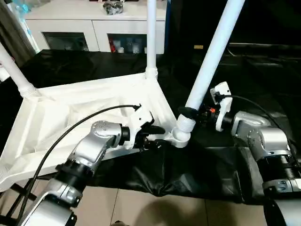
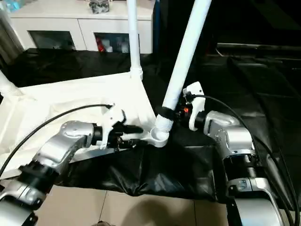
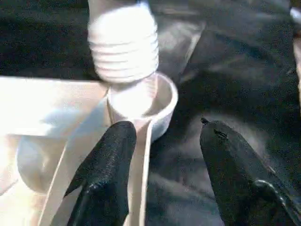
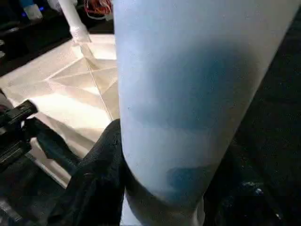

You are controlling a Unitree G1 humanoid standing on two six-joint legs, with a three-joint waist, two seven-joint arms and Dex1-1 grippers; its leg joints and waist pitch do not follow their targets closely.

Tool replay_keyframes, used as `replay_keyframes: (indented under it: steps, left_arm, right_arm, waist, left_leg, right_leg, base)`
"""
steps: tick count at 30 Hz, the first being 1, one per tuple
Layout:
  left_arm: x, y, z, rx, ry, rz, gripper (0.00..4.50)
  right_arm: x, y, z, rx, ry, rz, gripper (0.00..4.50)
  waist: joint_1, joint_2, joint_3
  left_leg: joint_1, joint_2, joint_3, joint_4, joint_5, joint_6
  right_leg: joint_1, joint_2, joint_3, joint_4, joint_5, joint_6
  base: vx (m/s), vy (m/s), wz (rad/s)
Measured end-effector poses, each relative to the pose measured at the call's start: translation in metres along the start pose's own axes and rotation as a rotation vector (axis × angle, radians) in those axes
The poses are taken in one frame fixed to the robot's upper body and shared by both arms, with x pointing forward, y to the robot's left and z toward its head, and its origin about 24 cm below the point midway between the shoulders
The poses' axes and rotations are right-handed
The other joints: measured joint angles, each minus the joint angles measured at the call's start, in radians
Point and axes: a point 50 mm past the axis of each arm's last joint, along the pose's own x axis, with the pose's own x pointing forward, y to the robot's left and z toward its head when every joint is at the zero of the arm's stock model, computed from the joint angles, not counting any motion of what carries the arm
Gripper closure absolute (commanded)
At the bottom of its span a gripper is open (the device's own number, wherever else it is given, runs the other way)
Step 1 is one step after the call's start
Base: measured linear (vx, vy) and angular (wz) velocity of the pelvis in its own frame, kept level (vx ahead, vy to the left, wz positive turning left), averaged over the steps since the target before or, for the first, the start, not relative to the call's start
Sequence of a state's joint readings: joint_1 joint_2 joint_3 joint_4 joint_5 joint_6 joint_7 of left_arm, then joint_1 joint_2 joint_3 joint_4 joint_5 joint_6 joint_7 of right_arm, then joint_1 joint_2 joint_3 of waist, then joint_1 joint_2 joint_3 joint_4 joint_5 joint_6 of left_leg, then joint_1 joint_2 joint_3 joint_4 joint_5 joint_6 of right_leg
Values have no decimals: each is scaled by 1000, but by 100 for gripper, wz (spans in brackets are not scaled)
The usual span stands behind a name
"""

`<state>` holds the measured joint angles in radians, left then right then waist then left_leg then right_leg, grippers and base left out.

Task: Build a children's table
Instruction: Insert table leg to table base

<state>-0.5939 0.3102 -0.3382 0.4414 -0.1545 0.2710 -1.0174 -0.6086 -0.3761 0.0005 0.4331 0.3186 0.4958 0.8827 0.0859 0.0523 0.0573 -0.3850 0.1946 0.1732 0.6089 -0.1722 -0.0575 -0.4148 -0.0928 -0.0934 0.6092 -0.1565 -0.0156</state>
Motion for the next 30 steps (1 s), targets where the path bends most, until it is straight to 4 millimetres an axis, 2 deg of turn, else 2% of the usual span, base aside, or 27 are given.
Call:
replay_keyframes:
  steps: [4, 7, 9, 14, 18, 20, 30]
  left_arm:
    - [0, 5, -12, -30, 54, 40, 269]
    - [-1, 6, -18, -41, 82, 49, 274]
    - [-2, 7, -20, -40, 96, 49, 305]
    - [-3, 8, -21, -38, 105, 37, 354]
    - [-3, 8, -21, -39, 108, 25, 367]
    - [-3, 8, -21, -37, 108, 25, 393]
    - [-3, 7, -20, -13, 121, 8, 449]
  right_arm:
    - [1, 1, -1, -7, 11, 3, 262]
    - [1, 2, 0, -17, 7, 7, 262]
    - [1, 4, 1, -24, 7, 17, 262]
    - [2, 5, -1, -30, 19, 23, 262]
    - [3, 6, -1, -34, 24, 27, 262]
    - [3, 6, -1, -37, 27, 30, 262]
    - [6, 10, -3, -105, 66, 60, 262]
  waist:
    - [1, 0, 0]
    - [1, 0, 0]
    - [1, 0, 0]
    - [1, 0, 0]
    - [1, 0, 0]
    - [1, 0, 0]
    - [-2, -2, 0]
  left_leg:
    - [0, 0, 0, 0, 0, 0]
    - [0, 0, 0, 0, 0, 0]
    - [0, 0, 0, 0, 0, 0]
    - [0, 0, 0, 0, 0, 0]
    - [0, 0, 0, 0, 0, 0]
    - [0, 0, 0, 0, 0, 0]
    - [0, 0, 0, 0, 0, 0]
  right_leg:
    - [0, 0, 0, 0, 0, 0]
    - [0, 0, 0, 0, 0, 0]
    - [0, 0, 0, 0, 0, 0]
    - [0, 0, 0, 0, 0, 0]
    - [0, 0, 0, 0, 0, 0]
    - [0, 0, 0, 0, 0, 0]
    - [0, 0, 0, 0, 0, 0]
  base:
    - [0, 0, 0]
    - [0, 0, 0]
    - [0, 0, 0]
    - [0, 0, 0]
    - [0, 0, 0]
    - [0, 0, 0]
    - [0, 0, 0]
